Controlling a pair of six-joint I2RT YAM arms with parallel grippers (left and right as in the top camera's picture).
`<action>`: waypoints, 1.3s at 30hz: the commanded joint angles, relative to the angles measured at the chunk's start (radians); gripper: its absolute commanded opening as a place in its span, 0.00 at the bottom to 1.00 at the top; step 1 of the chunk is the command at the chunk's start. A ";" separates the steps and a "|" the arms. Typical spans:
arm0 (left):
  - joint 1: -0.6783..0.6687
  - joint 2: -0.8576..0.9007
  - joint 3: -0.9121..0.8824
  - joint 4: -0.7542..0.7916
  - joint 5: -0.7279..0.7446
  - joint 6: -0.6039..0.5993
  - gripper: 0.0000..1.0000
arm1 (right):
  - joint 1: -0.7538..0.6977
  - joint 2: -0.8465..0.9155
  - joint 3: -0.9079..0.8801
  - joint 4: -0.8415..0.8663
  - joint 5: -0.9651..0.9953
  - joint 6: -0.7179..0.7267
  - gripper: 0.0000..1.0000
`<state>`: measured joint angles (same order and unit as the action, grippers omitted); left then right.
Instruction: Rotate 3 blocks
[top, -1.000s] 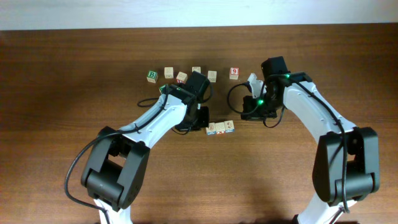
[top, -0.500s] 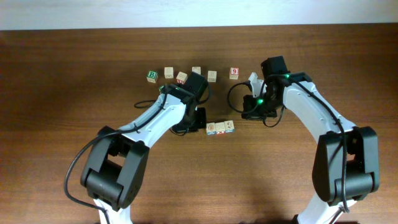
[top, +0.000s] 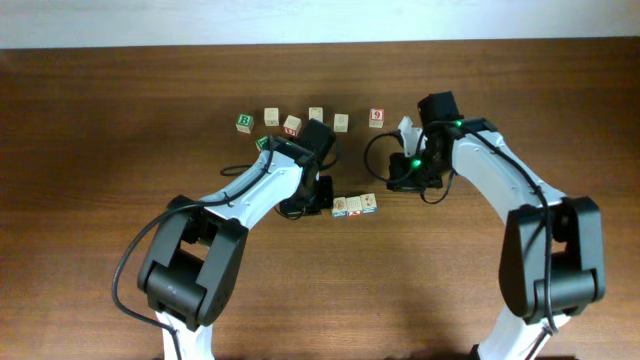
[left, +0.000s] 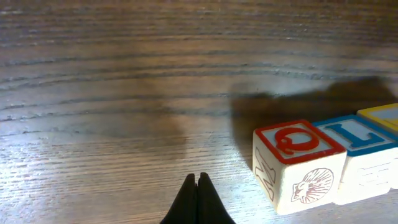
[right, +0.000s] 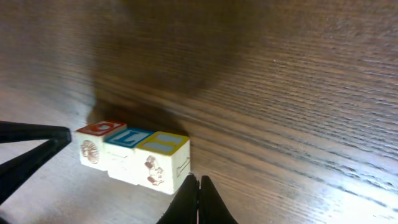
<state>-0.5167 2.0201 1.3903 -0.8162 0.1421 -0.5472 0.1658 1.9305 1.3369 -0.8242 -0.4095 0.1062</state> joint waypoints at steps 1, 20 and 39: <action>0.004 0.010 0.011 0.023 0.013 -0.013 0.00 | -0.002 0.042 -0.012 0.012 -0.032 0.007 0.04; 0.004 0.010 0.015 0.050 0.031 0.042 0.00 | 0.017 0.079 -0.012 0.018 -0.076 0.003 0.04; -0.019 0.011 0.016 0.095 0.040 0.088 0.00 | 0.025 0.089 -0.015 -0.010 -0.077 0.003 0.04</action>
<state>-0.5259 2.0201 1.3903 -0.7315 0.1761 -0.4633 0.1799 2.0026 1.3312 -0.8303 -0.4732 0.1059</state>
